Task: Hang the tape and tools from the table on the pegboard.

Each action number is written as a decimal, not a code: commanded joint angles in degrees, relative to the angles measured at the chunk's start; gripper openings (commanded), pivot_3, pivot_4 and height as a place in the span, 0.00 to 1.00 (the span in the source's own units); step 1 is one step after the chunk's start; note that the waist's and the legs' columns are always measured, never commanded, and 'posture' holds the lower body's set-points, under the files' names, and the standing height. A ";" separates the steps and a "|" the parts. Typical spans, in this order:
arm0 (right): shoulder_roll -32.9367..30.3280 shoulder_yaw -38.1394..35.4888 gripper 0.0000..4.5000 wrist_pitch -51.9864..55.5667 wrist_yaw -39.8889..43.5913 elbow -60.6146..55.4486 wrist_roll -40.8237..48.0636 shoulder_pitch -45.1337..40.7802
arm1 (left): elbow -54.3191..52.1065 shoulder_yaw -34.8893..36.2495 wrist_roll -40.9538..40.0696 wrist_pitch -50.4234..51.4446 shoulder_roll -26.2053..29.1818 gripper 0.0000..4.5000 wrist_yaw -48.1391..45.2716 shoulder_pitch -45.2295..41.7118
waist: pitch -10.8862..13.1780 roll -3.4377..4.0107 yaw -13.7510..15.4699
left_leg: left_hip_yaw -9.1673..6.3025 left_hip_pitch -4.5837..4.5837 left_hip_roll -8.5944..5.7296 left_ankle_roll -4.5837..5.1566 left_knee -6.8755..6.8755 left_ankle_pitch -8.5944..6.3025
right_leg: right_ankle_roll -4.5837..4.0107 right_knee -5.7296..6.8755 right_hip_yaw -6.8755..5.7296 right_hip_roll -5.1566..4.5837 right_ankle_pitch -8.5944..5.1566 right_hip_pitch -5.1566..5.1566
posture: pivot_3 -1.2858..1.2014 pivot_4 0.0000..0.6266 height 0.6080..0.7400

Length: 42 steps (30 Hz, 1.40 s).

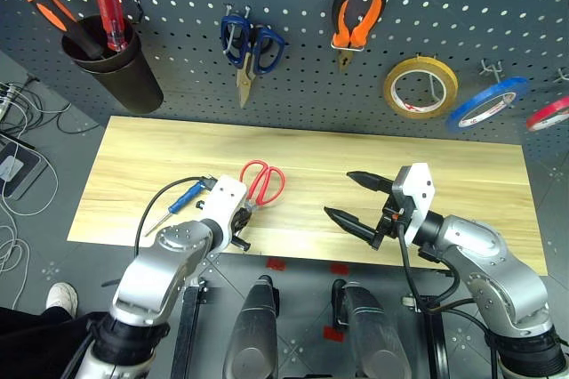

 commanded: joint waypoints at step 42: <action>3.79 -8.66 1.00 0.44 -13.08 -6.84 10.33 -3.55 | 15.00 8.04 7.50 -47.76 -7.07 0.07 0.17 -6.52 | -11.21 -0.08 -0.30 | 0.17 0.59 -0.21 0.24 0.00 -0.10 | -0.01 -0.05 0.10 0.39 0.00 0.60 | 0.54 0.28 1.00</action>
